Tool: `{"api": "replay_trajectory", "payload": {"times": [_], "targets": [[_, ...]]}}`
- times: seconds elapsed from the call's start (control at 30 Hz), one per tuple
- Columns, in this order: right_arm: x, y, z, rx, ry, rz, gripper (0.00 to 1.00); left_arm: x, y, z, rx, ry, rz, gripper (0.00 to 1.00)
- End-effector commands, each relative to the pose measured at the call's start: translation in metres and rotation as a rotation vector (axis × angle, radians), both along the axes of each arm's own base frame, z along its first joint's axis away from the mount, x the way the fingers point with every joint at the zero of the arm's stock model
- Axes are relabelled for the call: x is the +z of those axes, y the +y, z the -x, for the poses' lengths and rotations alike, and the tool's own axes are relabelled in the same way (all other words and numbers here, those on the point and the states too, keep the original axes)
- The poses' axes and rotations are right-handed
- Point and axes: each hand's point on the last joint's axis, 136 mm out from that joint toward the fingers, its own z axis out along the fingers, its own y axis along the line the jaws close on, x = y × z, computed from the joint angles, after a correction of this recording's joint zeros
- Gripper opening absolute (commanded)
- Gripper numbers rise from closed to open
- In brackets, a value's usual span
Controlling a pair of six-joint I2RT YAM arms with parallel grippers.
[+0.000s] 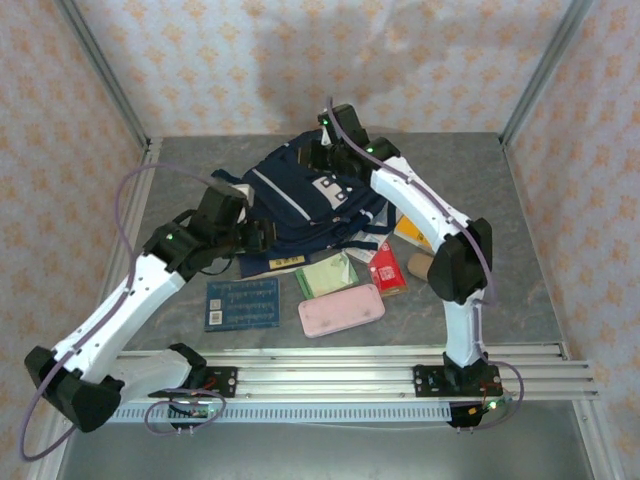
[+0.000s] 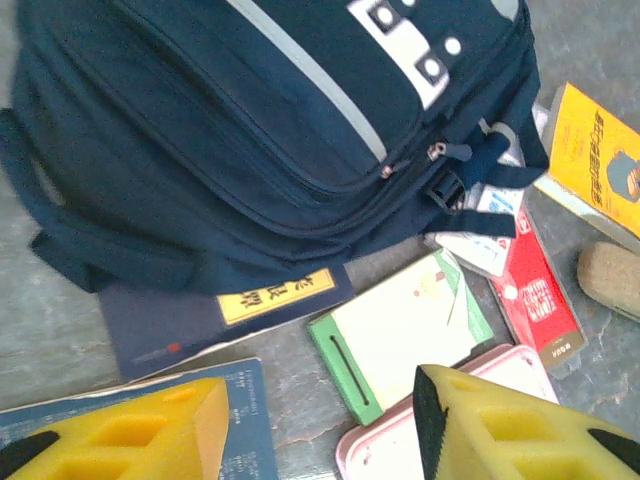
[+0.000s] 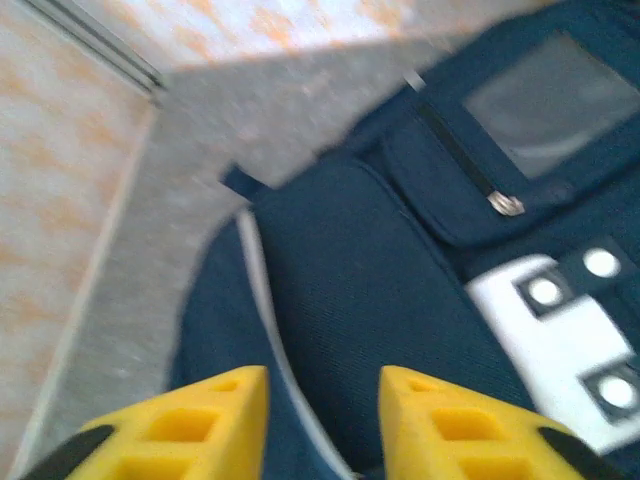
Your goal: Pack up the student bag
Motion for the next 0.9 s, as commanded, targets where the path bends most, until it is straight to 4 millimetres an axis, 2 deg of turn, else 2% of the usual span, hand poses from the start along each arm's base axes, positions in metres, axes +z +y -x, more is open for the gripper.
{"api": "replay_trajectory", "payload": {"times": [0.0,0.13,0.27,0.37,0.43,0.57,0.7,0.77,0.87], "targets": [[-0.068,-0.024,0.003,0.063,0.176,0.148,0.45,-0.012,0.029,0.010,0.114,0.031,-0.051,0.51],[-0.105,-0.017,0.001,0.144,0.301,0.091,0.54,-0.022,0.038,0.020,0.126,0.061,-0.048,0.51],[-0.132,-0.017,0.000,0.179,0.390,0.046,0.56,-0.028,0.044,0.029,0.130,0.080,-0.040,0.51],[-0.145,-0.010,0.006,0.221,0.438,0.004,0.56,-0.033,0.043,0.035,0.119,0.080,-0.022,0.51],[-0.147,0.001,0.012,0.256,0.473,-0.065,0.56,-0.041,0.045,0.038,0.123,0.094,-0.024,0.51],[-0.159,0.008,0.020,0.272,0.538,-0.117,0.56,-0.061,0.048,0.037,0.135,0.123,-0.046,0.50],[-0.151,0.022,0.029,0.325,0.557,-0.186,0.54,-0.077,0.056,0.016,0.242,0.143,-0.056,0.44],[-0.145,0.027,0.031,0.343,0.544,-0.197,0.53,-0.081,0.055,-0.004,0.279,0.146,-0.042,0.41],[-0.150,0.024,0.031,0.329,0.546,-0.171,0.50,-0.095,0.054,-0.037,0.336,0.180,-0.040,0.31]]}}
